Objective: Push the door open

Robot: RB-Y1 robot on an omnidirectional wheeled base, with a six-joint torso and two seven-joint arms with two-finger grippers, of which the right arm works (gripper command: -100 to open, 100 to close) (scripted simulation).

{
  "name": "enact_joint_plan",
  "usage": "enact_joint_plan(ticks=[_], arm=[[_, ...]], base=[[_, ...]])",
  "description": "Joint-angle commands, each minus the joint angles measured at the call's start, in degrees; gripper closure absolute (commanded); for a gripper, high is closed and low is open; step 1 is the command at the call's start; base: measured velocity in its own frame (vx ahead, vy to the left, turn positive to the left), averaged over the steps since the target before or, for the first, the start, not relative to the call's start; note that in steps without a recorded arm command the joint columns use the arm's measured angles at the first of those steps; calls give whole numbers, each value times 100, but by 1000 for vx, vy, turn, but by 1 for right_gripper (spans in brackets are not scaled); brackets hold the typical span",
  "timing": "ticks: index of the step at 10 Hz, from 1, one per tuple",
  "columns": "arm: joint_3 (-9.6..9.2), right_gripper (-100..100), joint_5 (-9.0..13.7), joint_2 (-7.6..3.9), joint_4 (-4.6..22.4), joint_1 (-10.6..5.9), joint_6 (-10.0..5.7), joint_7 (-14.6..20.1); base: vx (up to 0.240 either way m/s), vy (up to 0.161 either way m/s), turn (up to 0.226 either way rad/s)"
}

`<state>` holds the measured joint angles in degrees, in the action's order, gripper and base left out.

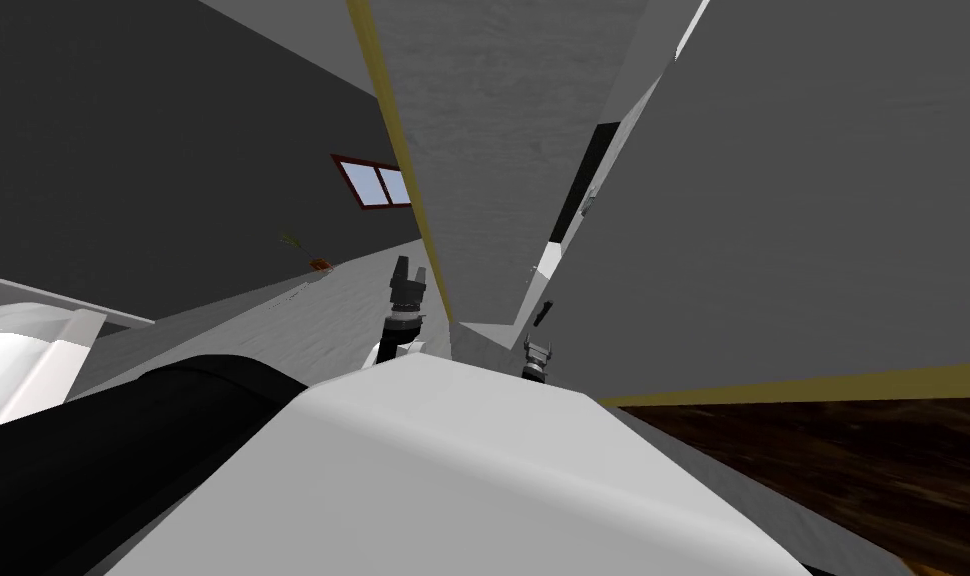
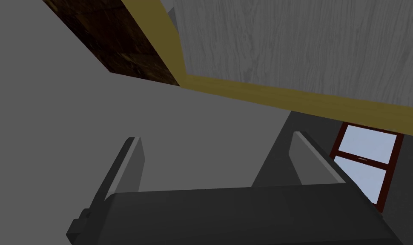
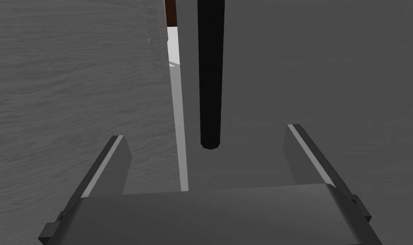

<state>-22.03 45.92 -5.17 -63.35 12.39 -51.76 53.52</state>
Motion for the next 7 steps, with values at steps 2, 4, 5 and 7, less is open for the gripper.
enact_joint_plan(ticks=[2,4,5,7], arm=[[-111,-100,202,13,290,-48,-149,298],[-71,-100,158,-12,268,-46,-141,274],[-64,-100,160,-15,280,-53,-144,282],[-32,-100,167,-29,338,-83,-157,319]], base=[[133,-82,74],[98,-35,23],[178,-34,30],[188,-77,21]])
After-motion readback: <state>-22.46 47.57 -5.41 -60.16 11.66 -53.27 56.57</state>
